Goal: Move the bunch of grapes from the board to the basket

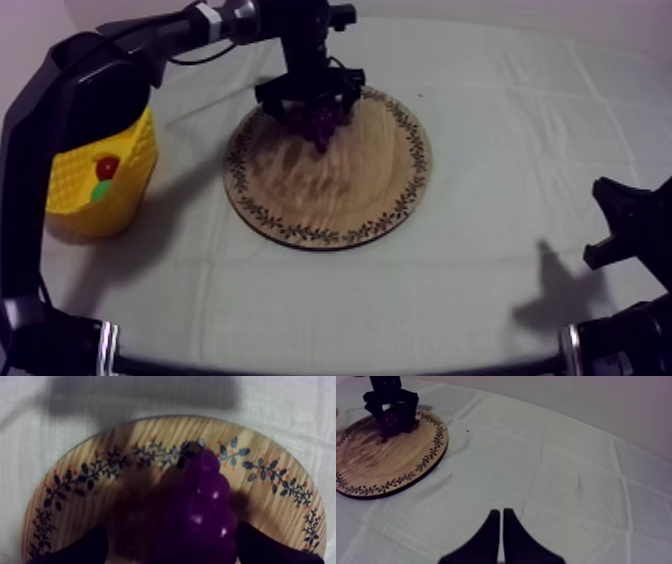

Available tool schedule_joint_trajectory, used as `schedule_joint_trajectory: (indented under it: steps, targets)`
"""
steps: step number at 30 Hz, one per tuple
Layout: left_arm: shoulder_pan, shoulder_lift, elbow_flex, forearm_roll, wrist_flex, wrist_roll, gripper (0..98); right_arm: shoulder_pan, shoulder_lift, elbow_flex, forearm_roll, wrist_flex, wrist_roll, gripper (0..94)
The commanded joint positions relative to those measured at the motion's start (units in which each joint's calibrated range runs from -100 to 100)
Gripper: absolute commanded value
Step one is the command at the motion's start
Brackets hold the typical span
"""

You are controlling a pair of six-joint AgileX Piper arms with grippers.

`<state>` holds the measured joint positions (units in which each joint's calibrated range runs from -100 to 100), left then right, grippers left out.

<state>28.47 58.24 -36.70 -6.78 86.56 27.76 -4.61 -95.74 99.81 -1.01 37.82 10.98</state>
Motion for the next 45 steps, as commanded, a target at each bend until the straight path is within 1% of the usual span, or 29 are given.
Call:
schedule_joint_trajectory:
  steps: [1, 2, 4, 7, 9, 13, 16, 20, 24, 32, 39, 45]
  targets:
    - [0.0, 0.3, -0.3, 0.05, 0.0, 0.0, 91.9, 0.0, 0.0, 0.0, 0.0, 0.0, 0.0, 0.4]
    - [0.0, 0.4, -0.4, 0.07, -0.1, 0.0, 89.8, 0.0, 0.0, 0.0, 0.0, 0.0, 0.0, 0.4]
    - [-0.1, 0.5, -0.6, 0.03, -0.5, -0.1, 82.3, 0.0, 0.0, 0.0, 0.0, 0.0, 0.0, 0.4]
    - [-0.1, 0.6, -0.6, -0.27, -1.9, -0.6, 66.0, 0.0, 0.0, 0.0, 0.0, 0.0, 0.0, 0.4]
    - [-0.1, 0.7, -0.6, -0.59, -2.9, -0.7, 57.4, 0.0, 0.0, 0.0, 0.0, 0.0, 0.0, 0.4]
    - [-0.3, 0.7, -0.6, -0.83, -4.0, -1.0, 45.5, 0.0, 0.0, 0.0, 0.0, 0.0, 0.0, 0.4]
    - [-0.4, 0.5, -0.5, -0.89, -4.3, -1.2, 39.8, 0.0, 0.0, 0.0, 0.0, 0.0, 0.0, 0.4]
    - [-0.5, -0.6, 0.0, -0.91, -4.4, -1.6, 36.1, 0.0, 0.0, 0.0, 0.0, 0.0, 0.0, 0.4]
    - [-0.8, -3.8, 1.6, -0.48, -4.4, -2.4, 35.3, 0.0, 0.0, 0.0, 0.0, 0.0, 0.0, 0.4]
    - [-2.0, -16.7, 8.7, -0.28, -4.5, -4.9, 34.2, 0.0, 0.0, 0.0, 0.0, 0.0, 0.0, 0.4]
    - [-4.5, -31.6, 23.9, -0.26, -4.5, -8.1, 34.0, 0.0, 0.0, 0.0, 0.0, 0.0, 0.0, 0.4]
    - [-7.1, -46.3, 40.8, -1.53, -4.5, -11.4, 34.9, 0.0, 0.0, 0.0, 0.0, 0.0, 0.0, 0.4]
